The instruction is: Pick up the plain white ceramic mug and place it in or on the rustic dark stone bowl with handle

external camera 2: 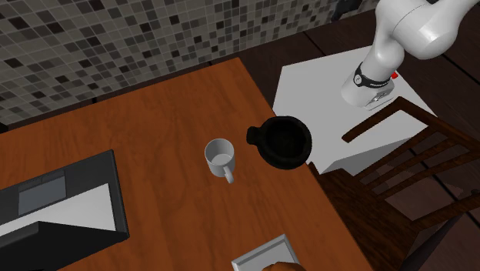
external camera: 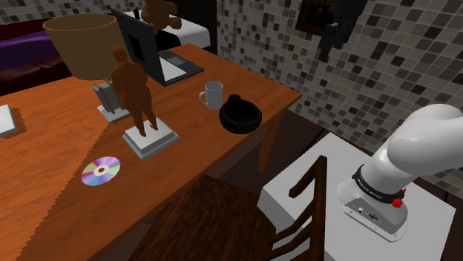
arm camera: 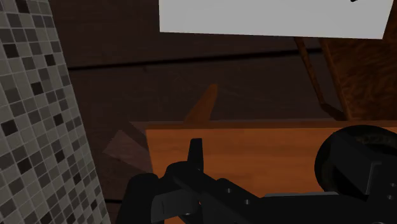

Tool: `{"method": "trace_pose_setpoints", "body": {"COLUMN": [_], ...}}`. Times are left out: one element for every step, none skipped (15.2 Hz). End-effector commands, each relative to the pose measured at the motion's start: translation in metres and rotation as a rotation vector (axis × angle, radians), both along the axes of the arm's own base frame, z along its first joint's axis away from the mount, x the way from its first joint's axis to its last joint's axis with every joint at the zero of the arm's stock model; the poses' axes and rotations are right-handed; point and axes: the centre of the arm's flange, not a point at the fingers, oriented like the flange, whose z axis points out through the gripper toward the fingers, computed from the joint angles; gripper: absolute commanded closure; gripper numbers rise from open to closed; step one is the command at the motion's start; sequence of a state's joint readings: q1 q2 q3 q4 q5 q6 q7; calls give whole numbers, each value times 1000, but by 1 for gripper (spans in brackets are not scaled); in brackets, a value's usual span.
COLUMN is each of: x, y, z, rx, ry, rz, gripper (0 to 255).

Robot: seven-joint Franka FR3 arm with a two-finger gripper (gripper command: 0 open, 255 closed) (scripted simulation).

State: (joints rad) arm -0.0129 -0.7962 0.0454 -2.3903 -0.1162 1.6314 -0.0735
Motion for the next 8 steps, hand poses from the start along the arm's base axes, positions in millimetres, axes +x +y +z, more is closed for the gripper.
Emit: {"method": "trace_pose_setpoints", "body": {"x": [0, 10, 20, 31, 41, 51, 61, 71], "y": [0, 2, 4, 6, 9, 11, 14, 17], "z": [0, -7, -13, -20, -27, -33, -40, -46], "rx": [0, 6, 12, 19, 25, 31, 37, 43], "ry": [0, -3, -6, -9, -12, -15, -18, -21], "rz": [0, 9, 18, 26, 35, 44, 53, 61], "gripper": [0, 0, 0, 0, 0, 0, 0, 0]}}
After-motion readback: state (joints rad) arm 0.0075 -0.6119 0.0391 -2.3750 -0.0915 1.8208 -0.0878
